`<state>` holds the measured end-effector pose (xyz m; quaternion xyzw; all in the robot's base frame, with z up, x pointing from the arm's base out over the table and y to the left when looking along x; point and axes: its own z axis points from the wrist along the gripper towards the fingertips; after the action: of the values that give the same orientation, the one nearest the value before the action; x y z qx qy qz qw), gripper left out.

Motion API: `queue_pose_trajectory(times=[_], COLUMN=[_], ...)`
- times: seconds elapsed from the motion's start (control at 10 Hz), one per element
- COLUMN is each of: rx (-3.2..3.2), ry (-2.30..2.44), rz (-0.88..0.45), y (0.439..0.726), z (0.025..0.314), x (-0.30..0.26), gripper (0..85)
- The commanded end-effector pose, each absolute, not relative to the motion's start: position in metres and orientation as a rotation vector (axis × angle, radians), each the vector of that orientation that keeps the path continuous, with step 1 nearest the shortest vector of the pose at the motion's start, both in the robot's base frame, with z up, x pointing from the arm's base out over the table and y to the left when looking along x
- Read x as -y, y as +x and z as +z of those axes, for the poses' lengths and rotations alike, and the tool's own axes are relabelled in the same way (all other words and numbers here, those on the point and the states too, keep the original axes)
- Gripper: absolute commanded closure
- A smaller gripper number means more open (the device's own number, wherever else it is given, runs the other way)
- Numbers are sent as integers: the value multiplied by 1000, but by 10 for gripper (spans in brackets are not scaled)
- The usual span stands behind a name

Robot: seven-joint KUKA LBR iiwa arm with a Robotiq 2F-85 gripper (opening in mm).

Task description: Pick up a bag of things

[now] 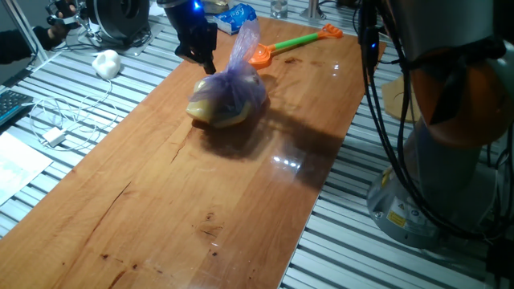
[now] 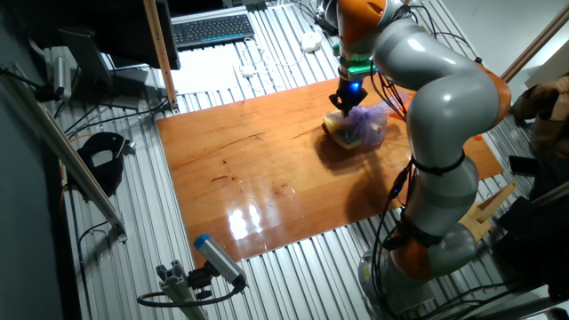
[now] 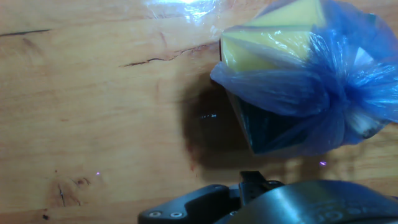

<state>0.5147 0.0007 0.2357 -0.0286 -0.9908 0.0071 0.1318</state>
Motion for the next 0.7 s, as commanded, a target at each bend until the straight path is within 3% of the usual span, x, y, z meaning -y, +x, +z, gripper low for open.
queue_pose_trajectory(times=[0.0, 0.2, 0.6], rx=[2877, 2895, 2982], ry=[-88, -120, -26], rz=[17, -101, 21], y=[515, 513, 513], z=[236, 237, 236], x=[0, 8, 8], gripper=[850, 850, 850])
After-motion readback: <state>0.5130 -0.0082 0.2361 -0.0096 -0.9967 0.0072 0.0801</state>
